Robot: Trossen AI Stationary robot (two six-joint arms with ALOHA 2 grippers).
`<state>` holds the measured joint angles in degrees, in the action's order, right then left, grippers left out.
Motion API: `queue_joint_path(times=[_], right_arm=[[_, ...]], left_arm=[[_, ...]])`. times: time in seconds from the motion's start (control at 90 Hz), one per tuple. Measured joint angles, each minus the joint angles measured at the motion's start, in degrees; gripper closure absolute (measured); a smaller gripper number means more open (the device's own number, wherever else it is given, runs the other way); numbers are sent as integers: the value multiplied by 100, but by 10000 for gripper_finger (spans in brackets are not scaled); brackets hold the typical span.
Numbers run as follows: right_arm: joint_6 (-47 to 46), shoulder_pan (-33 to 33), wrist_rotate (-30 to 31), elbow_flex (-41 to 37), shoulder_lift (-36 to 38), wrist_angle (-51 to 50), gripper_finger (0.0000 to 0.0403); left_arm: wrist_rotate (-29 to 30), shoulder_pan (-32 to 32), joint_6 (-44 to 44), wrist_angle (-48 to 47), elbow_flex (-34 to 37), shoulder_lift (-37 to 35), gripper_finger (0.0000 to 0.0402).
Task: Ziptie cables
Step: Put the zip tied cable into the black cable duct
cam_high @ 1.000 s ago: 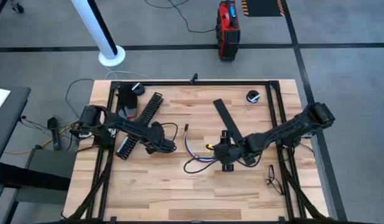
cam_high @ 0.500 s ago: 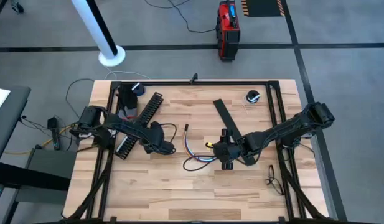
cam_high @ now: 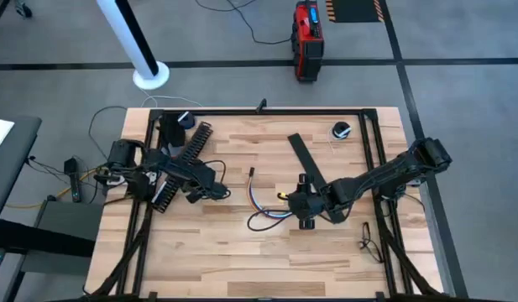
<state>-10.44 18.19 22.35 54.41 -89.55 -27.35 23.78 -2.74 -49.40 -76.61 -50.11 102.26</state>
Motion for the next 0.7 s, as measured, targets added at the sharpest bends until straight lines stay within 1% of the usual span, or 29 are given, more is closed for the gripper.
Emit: queue_joint_path(times=[0.078, 0.2, 0.244, 0.5, 0.622, 0.7], right_arm=[[0, 0, 0, 0, 1, 6, 194], [-2, 0, 28, 0, 1, 15, 194], [-2, 0, 28, 0, 1, 18, 194], [-4, 0, 28, 0, 1, 6, 194], [-2, 11, 27, 0, 1, -18, 194], [-4, 20, 26, 2, 1, -60, 198]], left_arm=[[-97, -2, 10, -63, -28, -22, 298], [-274, -34, 203, -126, -225, -120, 371], [-290, -41, 236, -118, -325, -183, 385], [-335, -44, 321, 77, -900, -717, 398], [-627, -44, 392, 442, -1009, -1191, 399], [-816, -44, 380, 864, -1004, -1577, 400]])
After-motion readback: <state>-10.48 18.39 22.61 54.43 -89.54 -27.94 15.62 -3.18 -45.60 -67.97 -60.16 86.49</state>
